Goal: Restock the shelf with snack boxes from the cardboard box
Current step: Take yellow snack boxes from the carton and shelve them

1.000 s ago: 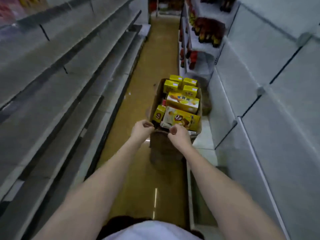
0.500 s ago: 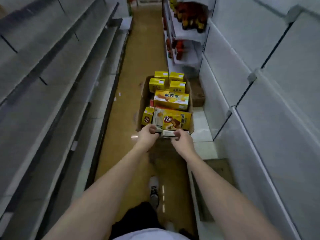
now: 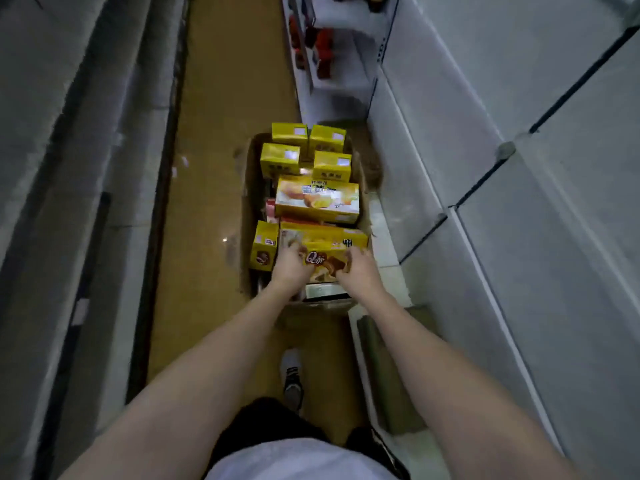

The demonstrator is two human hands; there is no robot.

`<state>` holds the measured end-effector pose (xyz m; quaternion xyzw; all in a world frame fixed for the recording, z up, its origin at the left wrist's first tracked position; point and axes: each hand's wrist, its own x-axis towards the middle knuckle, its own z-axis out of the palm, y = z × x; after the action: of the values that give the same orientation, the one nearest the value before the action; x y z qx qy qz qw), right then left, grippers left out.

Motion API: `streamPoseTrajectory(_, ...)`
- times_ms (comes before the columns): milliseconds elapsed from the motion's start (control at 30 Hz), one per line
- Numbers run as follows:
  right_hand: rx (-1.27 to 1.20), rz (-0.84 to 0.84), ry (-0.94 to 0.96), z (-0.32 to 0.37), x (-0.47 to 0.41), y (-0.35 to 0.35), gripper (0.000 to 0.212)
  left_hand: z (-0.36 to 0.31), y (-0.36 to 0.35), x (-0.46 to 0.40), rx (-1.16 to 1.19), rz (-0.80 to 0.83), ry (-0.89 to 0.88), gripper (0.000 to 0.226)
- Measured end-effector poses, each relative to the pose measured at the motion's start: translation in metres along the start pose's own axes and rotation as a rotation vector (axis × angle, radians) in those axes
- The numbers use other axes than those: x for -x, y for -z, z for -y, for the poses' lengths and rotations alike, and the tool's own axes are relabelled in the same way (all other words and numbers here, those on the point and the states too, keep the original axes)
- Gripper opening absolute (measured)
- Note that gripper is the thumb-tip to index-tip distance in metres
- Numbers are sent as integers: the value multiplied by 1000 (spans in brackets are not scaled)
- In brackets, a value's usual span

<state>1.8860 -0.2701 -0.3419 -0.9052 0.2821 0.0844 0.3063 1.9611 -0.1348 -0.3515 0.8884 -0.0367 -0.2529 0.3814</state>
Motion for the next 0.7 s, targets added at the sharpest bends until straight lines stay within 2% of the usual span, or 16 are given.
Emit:
streamPoseTrajectory(67, 20, 26, -48, 1, -17, -4, 53, 0, -1, -17, -59, 23, -15, 65)
streamPoseTrajectory(233, -5, 107, -148, 7, -47, -10, 61, 9, -3, -52, -85, 167, 40, 70)
streamPoseTrajectory(300, -36, 110, -169, 11, -54, -9, 51, 15, -6, -63, -84, 163, 41, 71)
streamPoseTrajectory(400, -69, 21, -169, 14, -68, -4, 32, 11, -3, -73, -13, 137, 76, 69)
streamPoseTrajectory(467, -99, -36, -161, 21, -78, 2, 24, 5, 3, -76, 56, 184, 118, 73)
streamPoseTrajectory(567, -70, -24, -121, 42, -92, 16, 21, 2, 9, -79, 91, 261, 148, 76)
streamPoseTrajectory(700, -57, 36, -40, 65, -107, 17, 16, 2, 28, -76, 128, 268, 183, 79)
